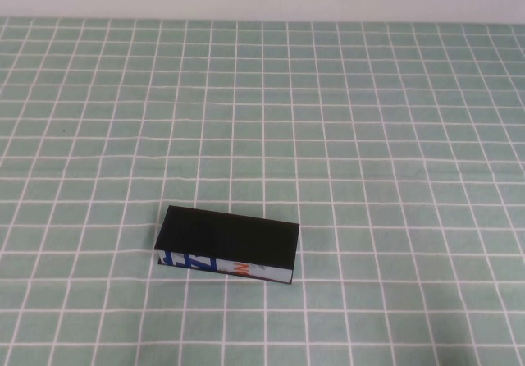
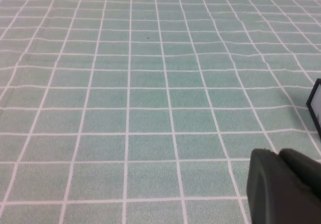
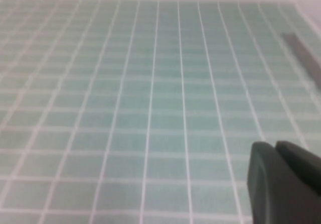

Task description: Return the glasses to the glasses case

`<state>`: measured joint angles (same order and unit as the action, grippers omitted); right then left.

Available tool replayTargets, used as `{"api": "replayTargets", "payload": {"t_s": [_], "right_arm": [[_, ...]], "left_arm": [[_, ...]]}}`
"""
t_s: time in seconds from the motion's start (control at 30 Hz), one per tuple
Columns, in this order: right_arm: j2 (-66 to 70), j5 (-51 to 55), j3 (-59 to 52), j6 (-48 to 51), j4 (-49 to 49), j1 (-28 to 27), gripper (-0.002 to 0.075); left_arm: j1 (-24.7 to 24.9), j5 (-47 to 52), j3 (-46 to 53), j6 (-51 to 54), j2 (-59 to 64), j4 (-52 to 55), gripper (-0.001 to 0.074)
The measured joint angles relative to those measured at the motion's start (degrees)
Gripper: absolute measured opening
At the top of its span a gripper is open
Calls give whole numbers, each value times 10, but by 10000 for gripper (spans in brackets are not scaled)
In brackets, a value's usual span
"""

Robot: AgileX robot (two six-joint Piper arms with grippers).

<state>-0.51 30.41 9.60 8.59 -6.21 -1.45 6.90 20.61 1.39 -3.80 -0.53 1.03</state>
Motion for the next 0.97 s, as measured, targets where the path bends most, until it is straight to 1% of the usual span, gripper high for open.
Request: {"api": "replayTargets", "payload": {"t_s": [0.17, 0.23, 0.97], "right_arm": [[-1, -79, -95, 0, -17, -3, -11], [-1, -85, -107, 0, -19, -3, -11], [-3, -84, -108, 0, -21, -3, -11]], "left_arm": [[0, 0, 0, 0, -1, 1, -2], [0, 0, 0, 0, -1, 1, -2], [0, 0, 0, 0, -1, 1, -2]]}}
